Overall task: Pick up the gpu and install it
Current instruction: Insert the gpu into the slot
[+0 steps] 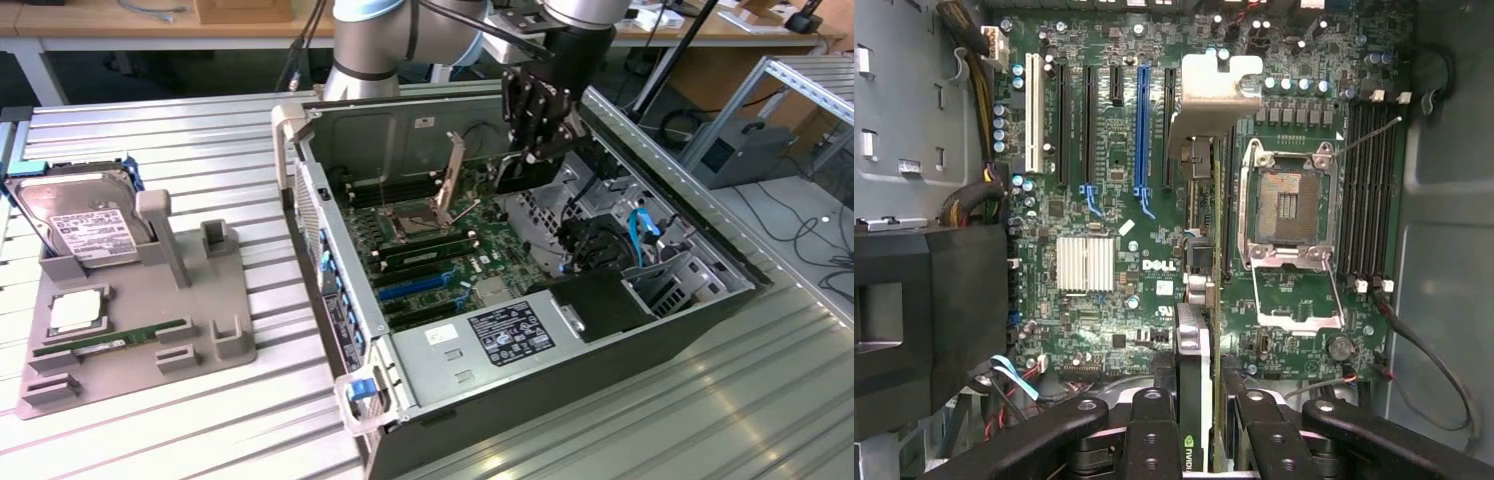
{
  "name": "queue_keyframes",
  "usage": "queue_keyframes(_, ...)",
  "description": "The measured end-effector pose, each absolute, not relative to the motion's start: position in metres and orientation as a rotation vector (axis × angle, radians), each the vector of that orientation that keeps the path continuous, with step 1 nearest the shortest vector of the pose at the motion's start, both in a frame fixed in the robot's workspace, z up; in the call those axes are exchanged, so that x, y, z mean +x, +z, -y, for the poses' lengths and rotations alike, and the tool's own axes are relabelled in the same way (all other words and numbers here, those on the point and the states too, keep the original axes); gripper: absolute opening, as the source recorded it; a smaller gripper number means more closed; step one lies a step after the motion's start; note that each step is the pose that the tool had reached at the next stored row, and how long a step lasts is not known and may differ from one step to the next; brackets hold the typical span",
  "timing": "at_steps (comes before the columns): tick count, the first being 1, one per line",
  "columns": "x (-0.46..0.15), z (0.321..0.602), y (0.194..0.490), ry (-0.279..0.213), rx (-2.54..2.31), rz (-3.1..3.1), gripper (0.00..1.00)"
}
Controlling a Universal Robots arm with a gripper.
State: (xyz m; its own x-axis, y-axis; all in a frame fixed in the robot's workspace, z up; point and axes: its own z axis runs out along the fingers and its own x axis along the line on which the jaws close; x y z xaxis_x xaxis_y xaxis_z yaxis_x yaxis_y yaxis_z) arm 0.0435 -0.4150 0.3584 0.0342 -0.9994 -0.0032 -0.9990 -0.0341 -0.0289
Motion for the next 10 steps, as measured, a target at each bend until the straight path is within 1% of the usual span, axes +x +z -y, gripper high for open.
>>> queue_keyframes(10, 0.0388, 0.4156, 0.3518, -0.028, -2.242, -2.167, 0.27)
